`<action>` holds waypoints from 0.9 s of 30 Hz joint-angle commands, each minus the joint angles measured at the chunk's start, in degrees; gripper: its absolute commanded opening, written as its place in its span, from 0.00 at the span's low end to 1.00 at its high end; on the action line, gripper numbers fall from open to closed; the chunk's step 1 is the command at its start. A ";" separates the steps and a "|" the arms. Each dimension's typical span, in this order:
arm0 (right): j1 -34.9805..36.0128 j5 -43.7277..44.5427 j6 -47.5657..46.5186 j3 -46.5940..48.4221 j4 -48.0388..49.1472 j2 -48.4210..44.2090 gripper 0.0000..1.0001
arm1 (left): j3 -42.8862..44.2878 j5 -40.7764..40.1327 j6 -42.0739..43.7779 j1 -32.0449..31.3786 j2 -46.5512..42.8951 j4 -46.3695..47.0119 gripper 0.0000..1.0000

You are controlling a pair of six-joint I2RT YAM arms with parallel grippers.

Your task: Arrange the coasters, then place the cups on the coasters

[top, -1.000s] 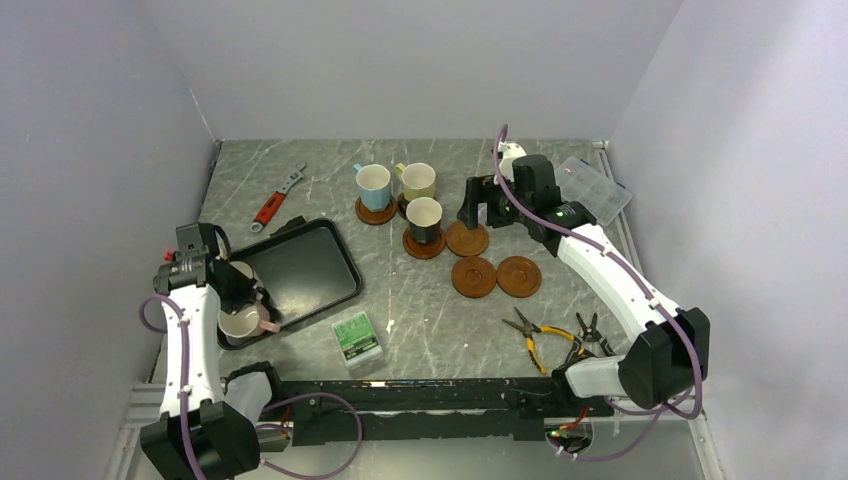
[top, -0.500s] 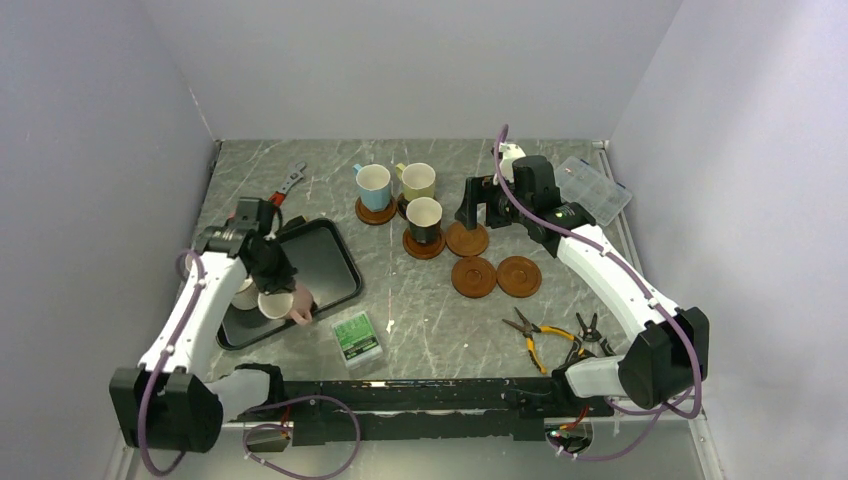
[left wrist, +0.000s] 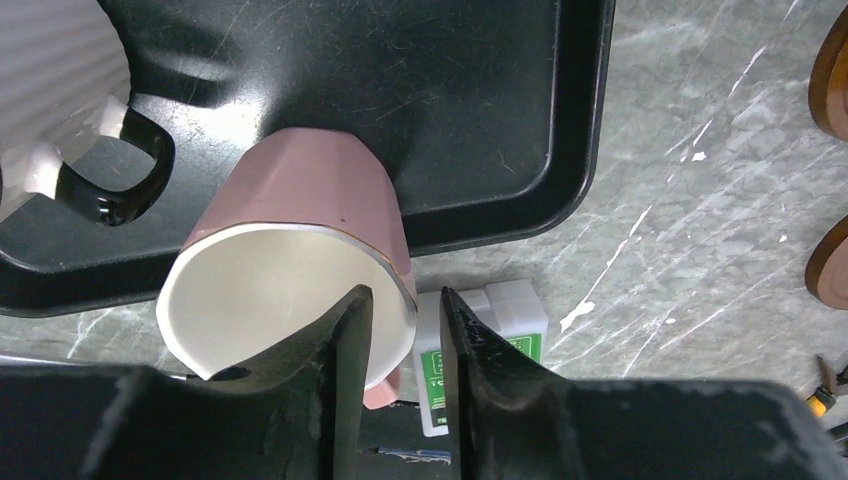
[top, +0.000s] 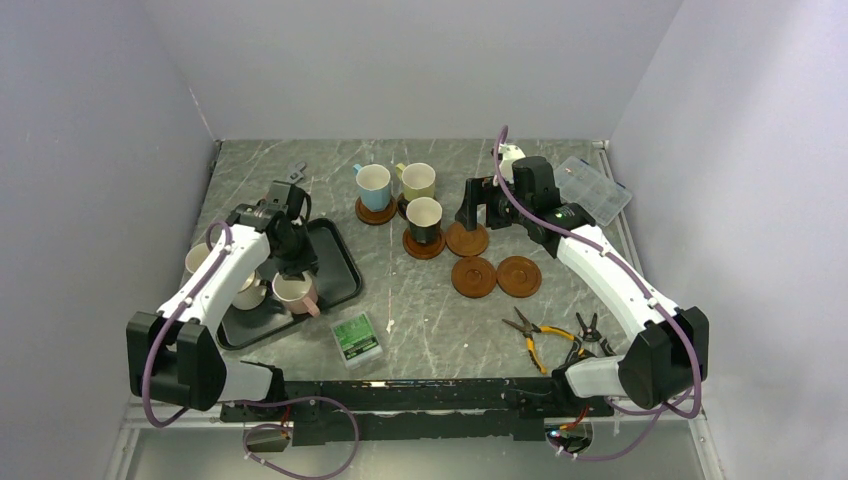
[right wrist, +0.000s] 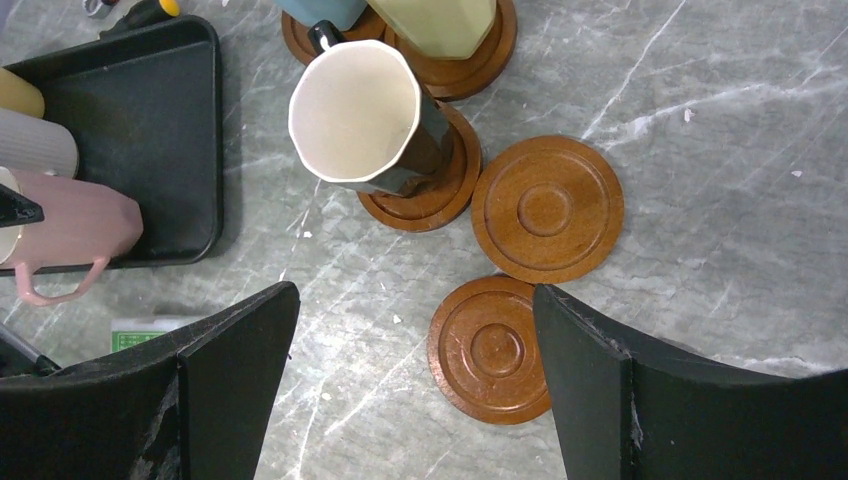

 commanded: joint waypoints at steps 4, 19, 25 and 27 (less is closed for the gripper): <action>-0.17 -1.30 0.72 -0.03 1.93 -0.90 0.91 | 0.34 -1.28 1.97 -0.45 0.16 1.40 0.48; -0.19 -1.78 1.66 -0.39 1.63 -1.00 0.91 | -0.97 5.19 13.68 -6.80 1.73 7.48 0.41; -0.18 -3.33 1.59 -0.21 1.84 -0.64 0.90 | -0.29 1.52 16.37 -9.42 0.18 4.90 0.51; -0.11 -4.16 1.17 -0.14 2.16 -0.56 0.90 | 0.19 -0.81 15.65 -9.41 -1.48 4.16 0.57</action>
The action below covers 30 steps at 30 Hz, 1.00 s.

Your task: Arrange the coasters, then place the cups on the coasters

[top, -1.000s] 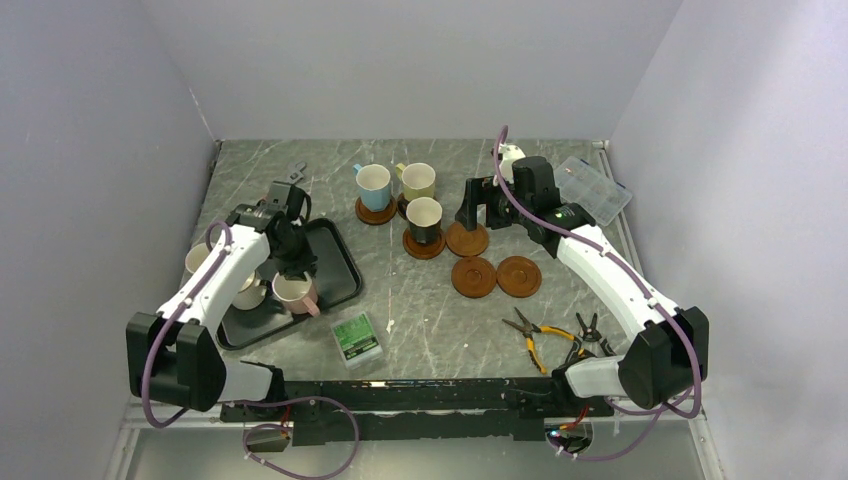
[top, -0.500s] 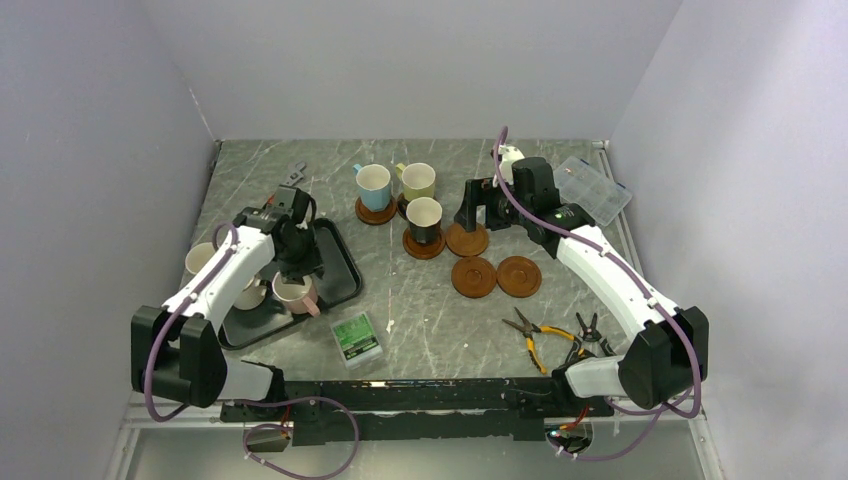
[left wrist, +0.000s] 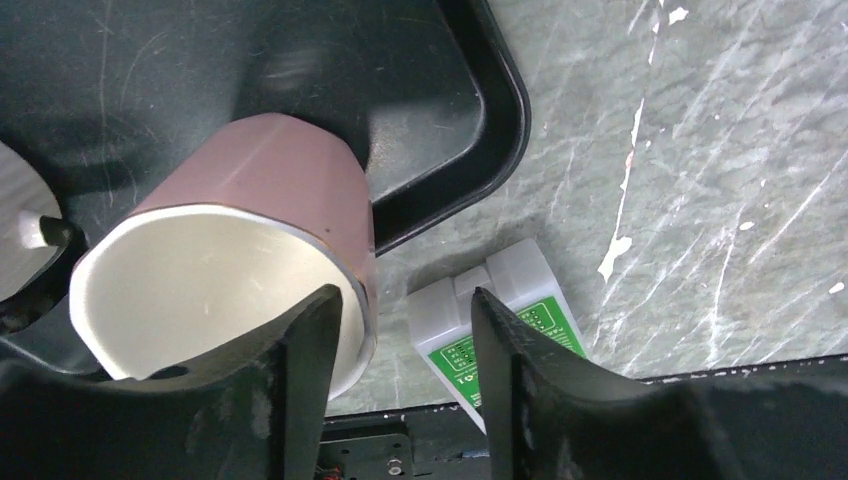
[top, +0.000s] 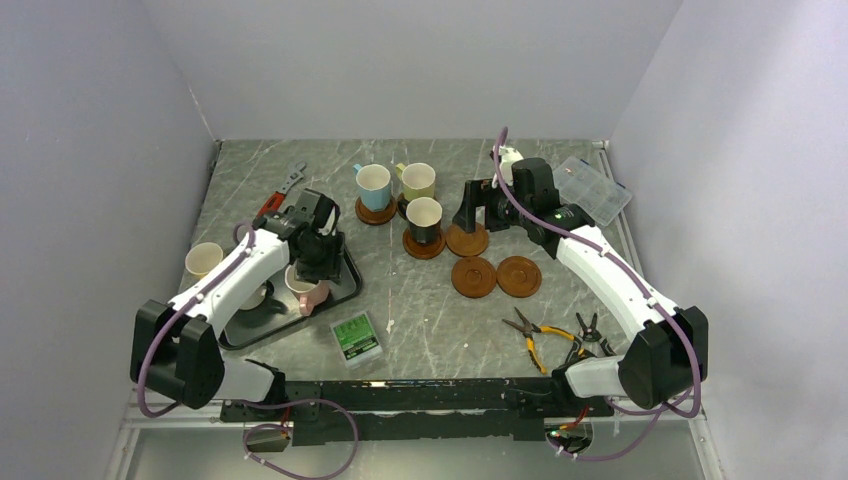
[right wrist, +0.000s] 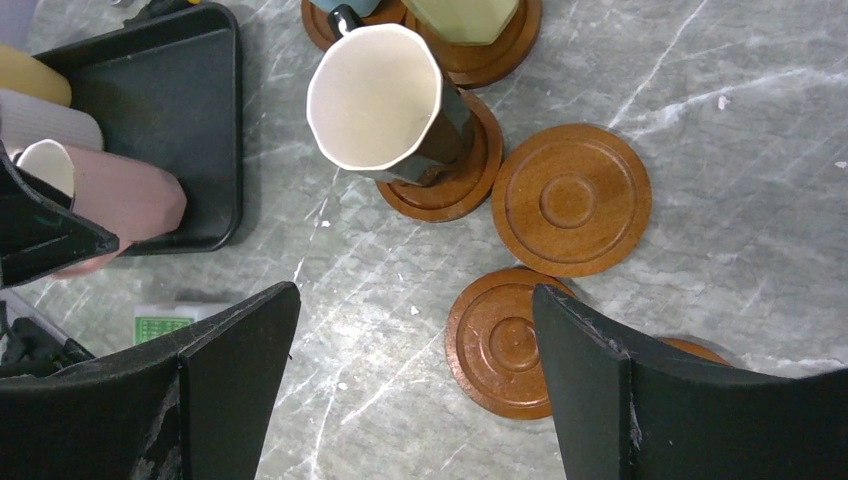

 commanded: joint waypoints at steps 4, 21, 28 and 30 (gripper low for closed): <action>1.14 -3.19 -1.50 1.43 2.05 -0.31 0.90 | 4.26 -4.38 -1.36 -0.37 -7.38 -2.30 0.68; 15.90 3.07 -2.45 9.03 0.43 7.53 0.90 | -10.36 -2.42 -23.47 18.95 -20.26 -0.47 0.71; 17.86 4.03 -2.54 10.23 -0.36 8.41 0.89 | -13.36 -0.54 -22.45 19.50 -16.38 4.46 0.50; 18.16 4.34 -2.54 10.26 -0.42 8.33 0.89 | -13.36 -1.31 -21.69 19.51 -15.54 4.24 0.38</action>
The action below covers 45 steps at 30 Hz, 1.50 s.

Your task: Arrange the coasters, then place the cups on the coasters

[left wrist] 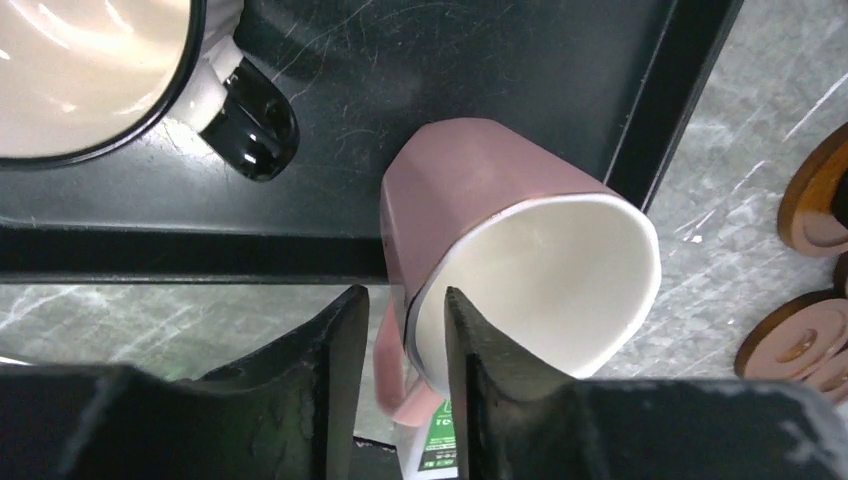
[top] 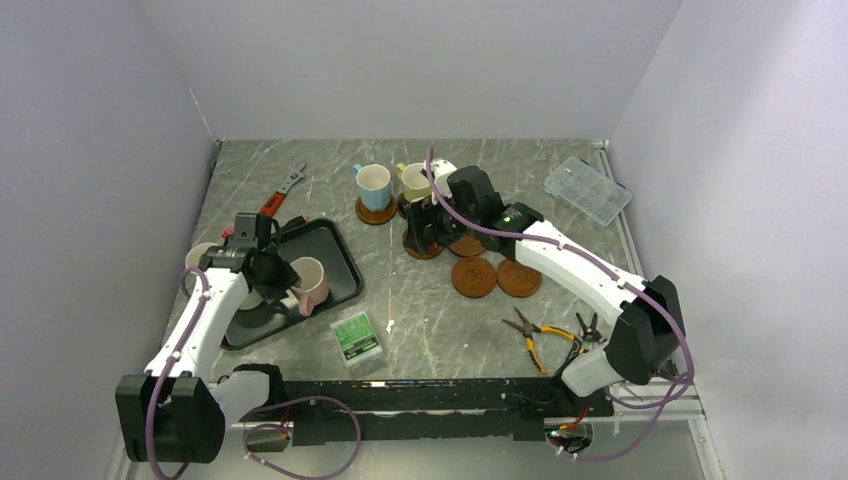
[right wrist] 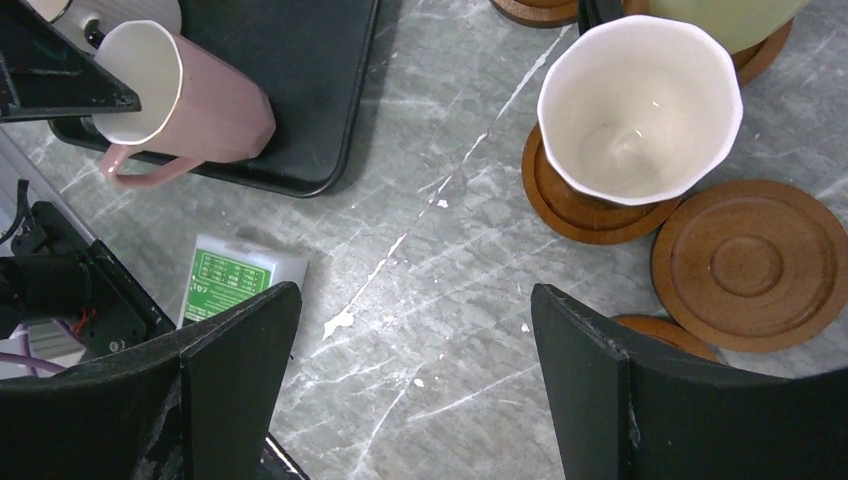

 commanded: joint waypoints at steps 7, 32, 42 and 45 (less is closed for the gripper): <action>2.24 2.34 0.96 5.13 0.39 1.55 0.89 | 3.92 -3.62 6.74 0.27 1.18 2.14 0.03; 13.73 10.32 8.58 13.05 1.23 12.86 0.77 | 25.11 3.94 20.52 -24.88 14.47 -5.75 0.03; 15.01 15.22 9.91 10.95 1.15 14.44 0.25 | 24.50 8.14 17.91 -26.34 14.03 -2.83 0.03; 15.33 17.01 10.91 10.05 0.81 12.01 0.00 | 23.55 7.32 16.98 -26.32 13.21 -2.10 0.11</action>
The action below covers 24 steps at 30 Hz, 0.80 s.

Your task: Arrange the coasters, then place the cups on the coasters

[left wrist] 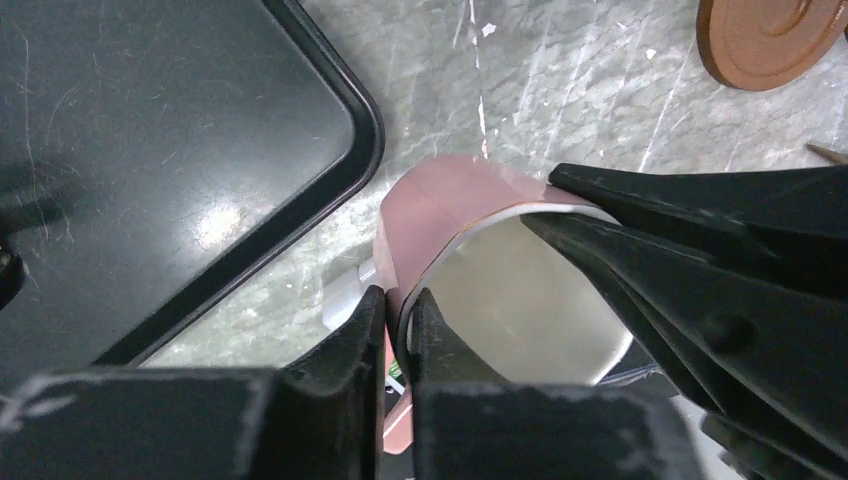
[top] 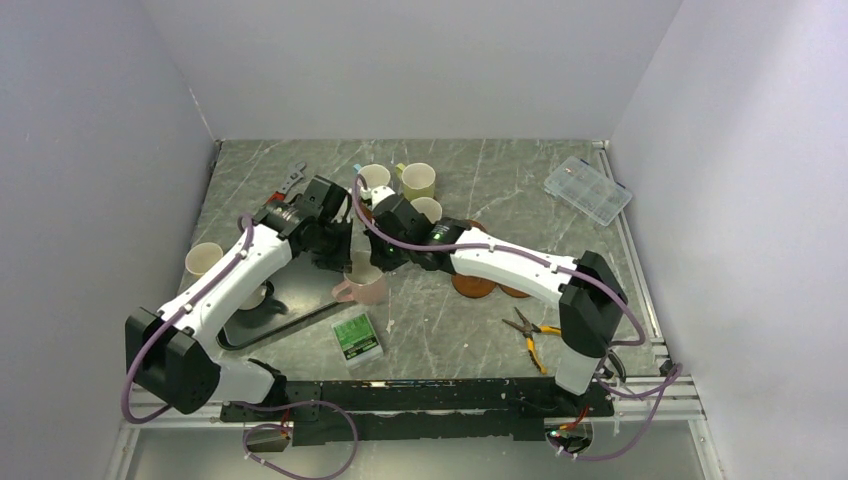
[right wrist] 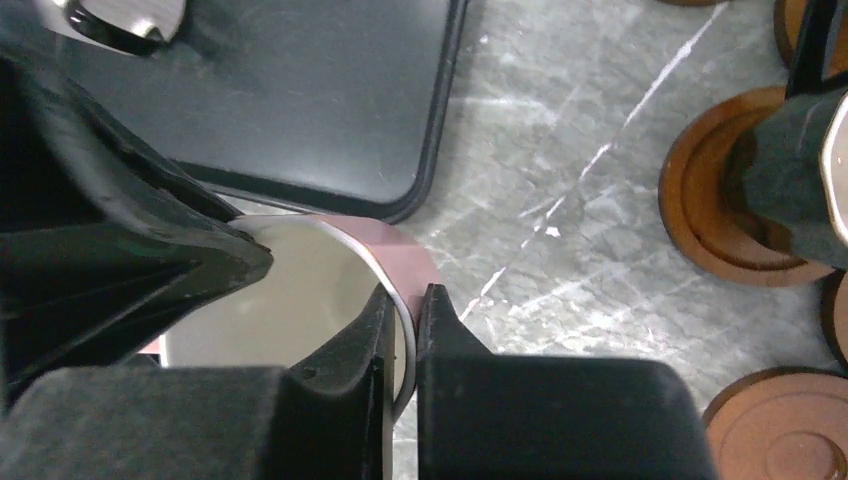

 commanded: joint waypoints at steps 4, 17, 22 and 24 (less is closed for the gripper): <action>0.02 8.08 4.08 -2.23 -2.29 -9.06 0.00 | 0.70 0.86 -1.50 -0.18 -6.29 5.17 0.46; -6.08 32.00 16.83 -3.02 -28.90 -20.99 0.00 | 3.96 -4.97 6.06 7.84 -10.92 8.87 0.85; -14.81 32.35 18.87 -5.28 -28.41 -26.53 0.00 | 1.00 -1.23 5.83 20.90 -12.51 16.36 0.84; -17.44 33.66 20.32 -5.55 -27.82 -27.11 0.00 | -0.07 -2.18 6.11 23.98 -12.90 18.82 0.84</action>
